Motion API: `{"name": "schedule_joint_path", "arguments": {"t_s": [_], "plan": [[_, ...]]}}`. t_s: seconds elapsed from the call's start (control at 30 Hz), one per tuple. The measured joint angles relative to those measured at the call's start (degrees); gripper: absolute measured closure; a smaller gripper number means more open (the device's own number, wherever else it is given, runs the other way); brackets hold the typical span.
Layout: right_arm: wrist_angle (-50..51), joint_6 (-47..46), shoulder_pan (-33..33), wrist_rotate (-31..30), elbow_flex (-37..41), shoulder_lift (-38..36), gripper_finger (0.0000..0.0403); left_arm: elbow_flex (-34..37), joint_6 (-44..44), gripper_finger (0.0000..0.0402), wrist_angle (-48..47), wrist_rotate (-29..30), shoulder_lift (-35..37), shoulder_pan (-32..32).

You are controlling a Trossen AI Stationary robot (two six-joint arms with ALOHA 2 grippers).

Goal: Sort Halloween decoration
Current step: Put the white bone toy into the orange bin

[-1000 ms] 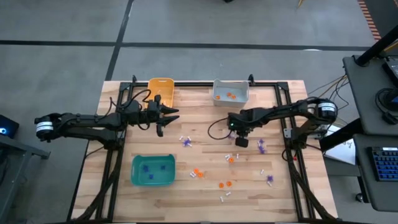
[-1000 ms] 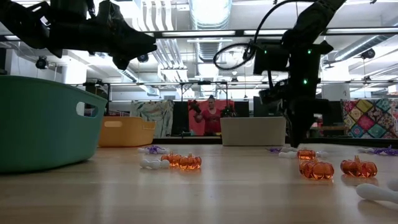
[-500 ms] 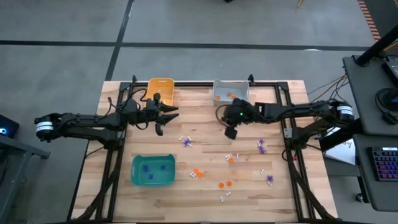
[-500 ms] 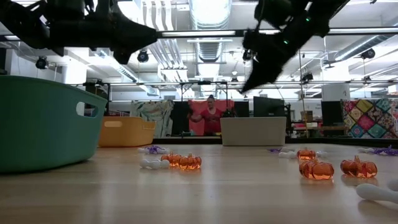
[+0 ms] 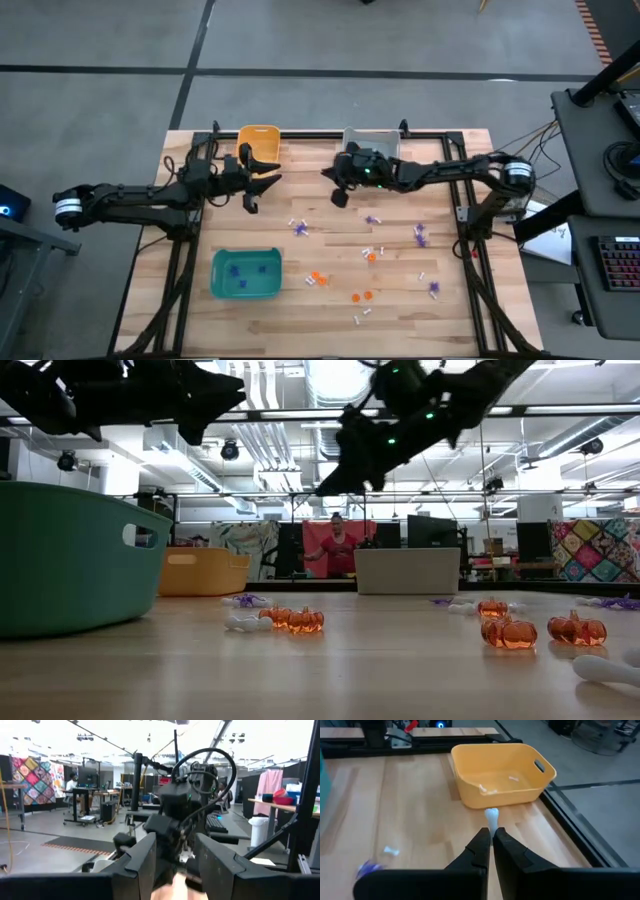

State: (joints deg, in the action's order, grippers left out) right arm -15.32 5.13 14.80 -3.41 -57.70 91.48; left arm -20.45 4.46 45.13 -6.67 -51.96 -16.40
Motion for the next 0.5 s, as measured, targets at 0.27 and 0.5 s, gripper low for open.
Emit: {"name": "schedule_joint_path", "arguments": {"t_s": [0.27, 0.5], "plan": [[2.55, 3.78, 2.38, 0.87, -12.98, 10.92, 0.0391, 0.0, -0.75, 0.0283, -0.11, 1.44, 2.4, 0.0], [6.31, 5.43, 4.77, 2.03, -24.05, 19.2, 0.0391, 0.0, -2.01, 0.0283, -0.22, 1.59, 4.33, 0.0]]}}
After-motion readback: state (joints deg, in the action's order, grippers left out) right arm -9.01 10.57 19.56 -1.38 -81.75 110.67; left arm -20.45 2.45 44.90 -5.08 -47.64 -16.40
